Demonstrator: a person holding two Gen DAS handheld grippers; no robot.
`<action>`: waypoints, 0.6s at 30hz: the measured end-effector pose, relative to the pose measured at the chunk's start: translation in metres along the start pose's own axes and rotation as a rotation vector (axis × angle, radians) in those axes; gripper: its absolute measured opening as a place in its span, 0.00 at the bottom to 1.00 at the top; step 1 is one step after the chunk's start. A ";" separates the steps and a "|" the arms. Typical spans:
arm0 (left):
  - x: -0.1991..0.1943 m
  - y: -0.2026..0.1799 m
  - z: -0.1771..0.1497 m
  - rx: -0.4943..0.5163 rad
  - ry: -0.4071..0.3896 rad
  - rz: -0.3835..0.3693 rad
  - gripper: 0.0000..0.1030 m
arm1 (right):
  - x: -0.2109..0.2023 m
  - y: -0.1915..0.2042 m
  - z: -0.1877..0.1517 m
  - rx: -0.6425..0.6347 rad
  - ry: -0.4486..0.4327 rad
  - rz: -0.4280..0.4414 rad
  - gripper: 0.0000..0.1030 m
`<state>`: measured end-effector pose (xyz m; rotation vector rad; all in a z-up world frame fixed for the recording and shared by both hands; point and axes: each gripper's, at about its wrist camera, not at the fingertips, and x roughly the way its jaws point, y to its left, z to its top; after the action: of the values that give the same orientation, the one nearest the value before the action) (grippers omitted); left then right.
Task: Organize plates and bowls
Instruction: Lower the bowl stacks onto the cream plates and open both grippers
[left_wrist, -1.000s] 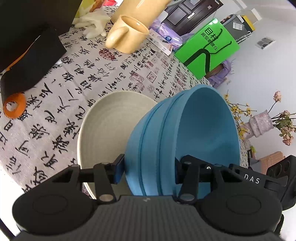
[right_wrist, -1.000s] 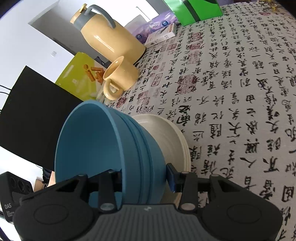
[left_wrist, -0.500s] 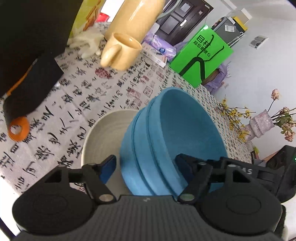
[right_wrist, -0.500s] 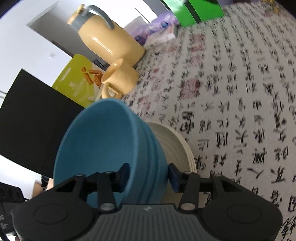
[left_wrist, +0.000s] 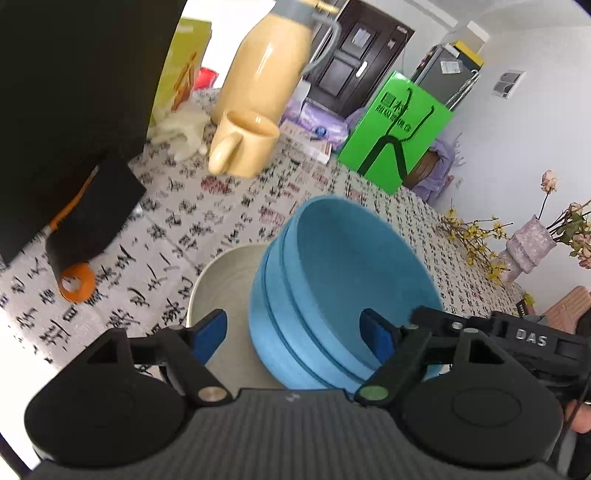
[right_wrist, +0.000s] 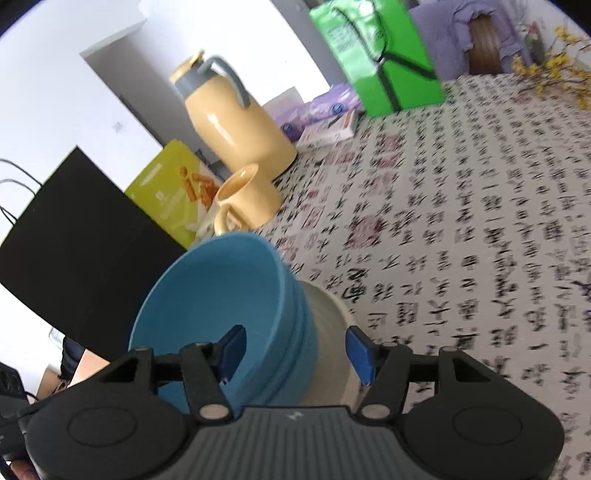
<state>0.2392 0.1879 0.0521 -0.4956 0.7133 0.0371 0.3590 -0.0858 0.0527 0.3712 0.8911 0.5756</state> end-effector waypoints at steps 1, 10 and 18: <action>-0.004 -0.004 -0.001 0.013 -0.017 0.007 0.79 | -0.007 -0.002 -0.001 -0.001 -0.017 -0.008 0.59; -0.027 -0.047 -0.021 0.155 -0.111 0.004 0.84 | -0.080 -0.032 -0.025 -0.030 -0.215 -0.178 0.69; -0.032 -0.091 -0.044 0.309 -0.183 0.018 0.91 | -0.130 -0.059 -0.060 -0.077 -0.356 -0.400 0.79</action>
<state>0.2054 0.0919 0.0824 -0.1864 0.5316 -0.0110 0.2649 -0.2078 0.0670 0.2074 0.5751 0.1648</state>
